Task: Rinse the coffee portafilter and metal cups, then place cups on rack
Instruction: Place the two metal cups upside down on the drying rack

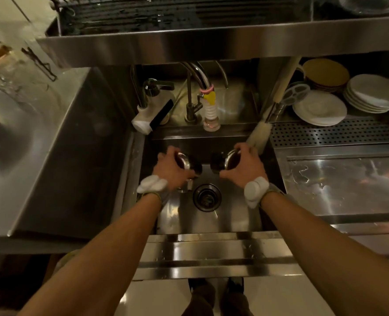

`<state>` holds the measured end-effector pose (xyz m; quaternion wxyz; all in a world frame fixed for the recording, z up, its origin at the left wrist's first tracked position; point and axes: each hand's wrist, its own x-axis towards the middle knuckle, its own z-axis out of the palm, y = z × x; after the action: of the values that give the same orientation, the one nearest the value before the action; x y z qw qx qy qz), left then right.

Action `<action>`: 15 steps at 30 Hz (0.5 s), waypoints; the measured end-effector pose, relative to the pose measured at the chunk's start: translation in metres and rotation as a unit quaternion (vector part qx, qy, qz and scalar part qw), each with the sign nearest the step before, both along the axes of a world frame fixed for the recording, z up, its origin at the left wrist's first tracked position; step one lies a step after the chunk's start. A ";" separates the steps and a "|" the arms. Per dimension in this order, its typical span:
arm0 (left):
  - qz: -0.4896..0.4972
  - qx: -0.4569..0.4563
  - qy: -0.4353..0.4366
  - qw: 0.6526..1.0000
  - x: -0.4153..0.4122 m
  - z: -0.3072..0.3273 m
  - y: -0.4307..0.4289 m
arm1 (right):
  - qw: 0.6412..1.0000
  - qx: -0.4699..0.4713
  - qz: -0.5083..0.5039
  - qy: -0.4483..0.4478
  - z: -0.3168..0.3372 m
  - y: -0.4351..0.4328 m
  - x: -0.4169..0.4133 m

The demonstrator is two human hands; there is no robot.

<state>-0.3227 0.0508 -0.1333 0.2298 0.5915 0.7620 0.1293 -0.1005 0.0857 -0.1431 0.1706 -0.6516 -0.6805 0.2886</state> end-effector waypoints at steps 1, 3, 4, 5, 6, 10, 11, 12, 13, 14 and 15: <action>-0.034 -0.014 0.023 0.999 0.002 0.002 -0.001 | 0.999 -0.028 0.021 -0.017 0.002 0.000 -0.001; -0.056 -0.064 0.043 0.995 0.007 0.005 -0.004 | 0.988 -0.091 0.089 -0.093 0.002 -0.002 0.000; -0.053 -0.078 0.032 0.995 0.009 0.005 -0.007 | 0.984 -0.098 0.101 -0.106 -0.001 -0.007 0.002; -0.047 -0.076 0.025 0.996 0.013 0.005 -0.011 | 0.985 -0.087 0.103 -0.104 -0.002 -0.014 0.006; -0.039 -0.066 0.019 0.997 0.017 0.007 -0.014 | 0.989 -0.076 0.093 -0.085 0.000 -0.020 0.008; -0.061 -0.046 0.043 0.996 0.024 0.037 -0.013 | 0.994 -0.038 0.087 -0.059 0.030 -0.018 0.009; -0.060 -0.044 0.040 0.996 0.027 0.048 -0.015 | 0.993 -0.026 0.094 -0.066 0.041 -0.019 0.011; -0.061 -0.039 0.042 0.997 0.028 0.057 -0.016 | 0.992 -0.016 0.100 -0.072 0.050 -0.020 0.011; -0.064 -0.032 0.052 0.996 0.028 0.070 -0.018 | 0.991 -0.005 0.109 -0.074 0.061 -0.021 0.012; -0.069 -0.030 0.064 0.995 0.028 0.075 -0.015 | 0.991 -0.003 0.111 -0.074 0.065 -0.019 0.012; -0.071 -0.020 0.078 0.994 0.030 0.089 -0.021 | 0.991 0.007 0.117 -0.071 0.077 -0.023 0.013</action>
<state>-0.2930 0.0295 -0.0448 0.1894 0.6474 0.7364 0.0509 -0.0870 0.0632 -0.0660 0.0919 -0.5850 -0.7645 0.2547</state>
